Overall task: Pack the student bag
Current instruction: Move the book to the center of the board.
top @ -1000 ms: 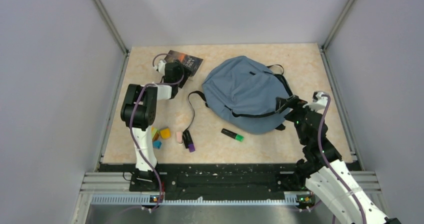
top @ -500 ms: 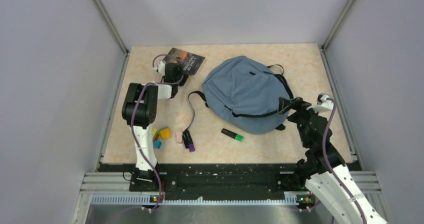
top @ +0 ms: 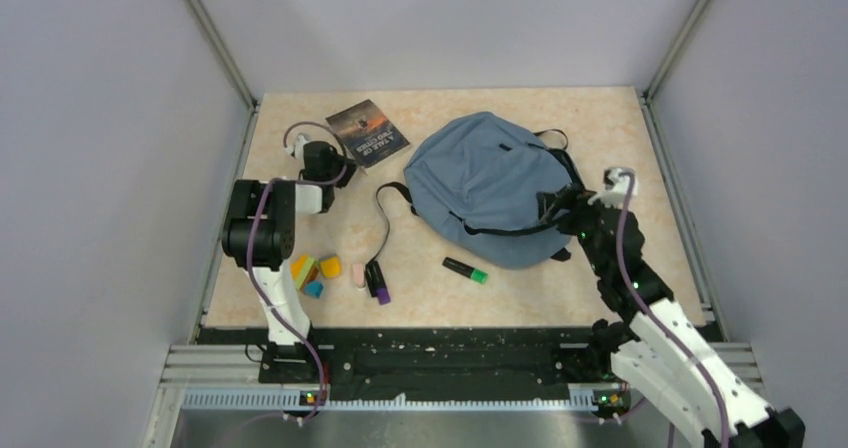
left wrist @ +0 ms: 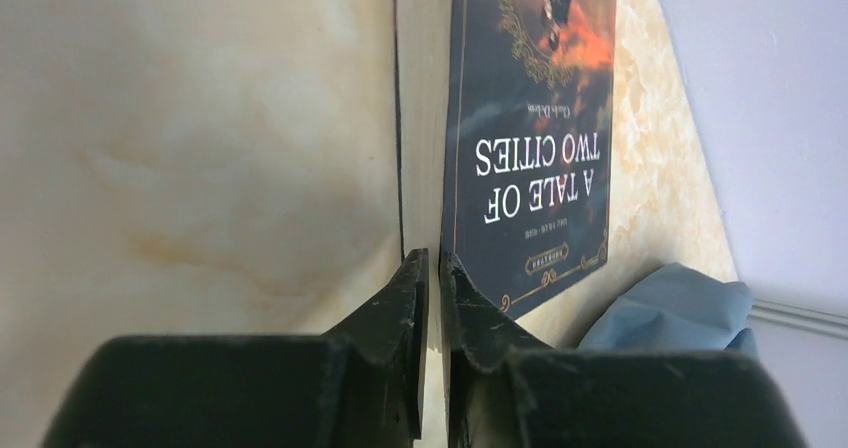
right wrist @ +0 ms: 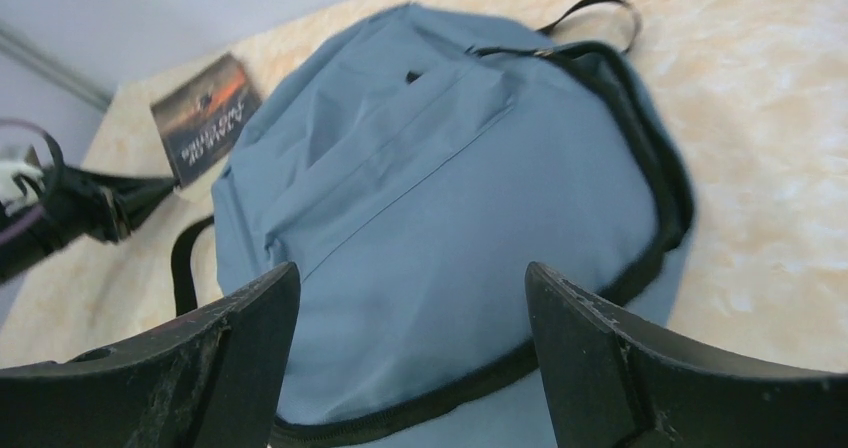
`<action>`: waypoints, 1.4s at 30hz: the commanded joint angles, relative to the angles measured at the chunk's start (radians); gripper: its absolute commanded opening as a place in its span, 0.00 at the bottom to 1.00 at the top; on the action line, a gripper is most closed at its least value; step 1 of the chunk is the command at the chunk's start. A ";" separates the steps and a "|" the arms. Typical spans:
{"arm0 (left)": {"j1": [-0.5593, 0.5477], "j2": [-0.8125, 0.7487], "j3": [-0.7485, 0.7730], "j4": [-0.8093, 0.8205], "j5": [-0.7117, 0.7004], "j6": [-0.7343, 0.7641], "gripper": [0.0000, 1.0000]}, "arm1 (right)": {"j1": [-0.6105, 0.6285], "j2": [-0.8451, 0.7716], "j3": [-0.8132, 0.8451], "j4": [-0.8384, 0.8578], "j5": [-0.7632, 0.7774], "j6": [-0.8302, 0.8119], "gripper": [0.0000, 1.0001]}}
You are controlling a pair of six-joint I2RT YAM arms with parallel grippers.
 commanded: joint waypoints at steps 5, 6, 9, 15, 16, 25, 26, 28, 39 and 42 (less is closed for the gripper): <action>0.056 -0.165 -0.092 -0.150 0.096 0.182 0.14 | 0.035 0.432 0.247 0.183 -0.374 -0.121 0.80; 0.077 -0.185 -0.099 -0.157 0.101 0.194 0.15 | 0.051 0.486 0.280 0.190 -0.382 -0.140 0.80; 0.094 -0.244 -0.099 -0.192 0.112 0.230 0.16 | 0.112 0.669 0.405 0.195 -0.390 -0.197 0.80; 0.107 -0.276 -0.051 -0.259 0.132 0.285 0.34 | 0.188 1.021 0.709 0.207 -0.438 -0.219 0.81; 0.109 -0.262 -0.028 -0.271 0.145 0.290 0.40 | 0.192 1.089 0.767 0.200 -0.458 -0.212 0.81; 0.129 -0.100 0.135 -0.309 0.224 0.273 0.68 | 0.194 1.674 1.411 0.002 -0.592 -0.159 0.81; 0.131 -0.079 0.154 -0.312 0.233 0.269 0.68 | 0.194 1.751 1.477 -0.024 -0.596 -0.155 0.81; 0.133 -0.042 0.187 -0.315 0.261 0.260 0.69 | 0.194 1.855 1.616 -0.073 -0.607 -0.154 0.81; 0.134 0.076 0.298 -0.365 0.299 0.274 0.65 | 0.194 2.163 1.980 -0.150 -0.539 -0.156 0.77; 0.134 0.089 0.306 -0.370 0.314 0.279 0.60 | 0.196 2.182 1.988 -0.160 -0.562 -0.149 0.76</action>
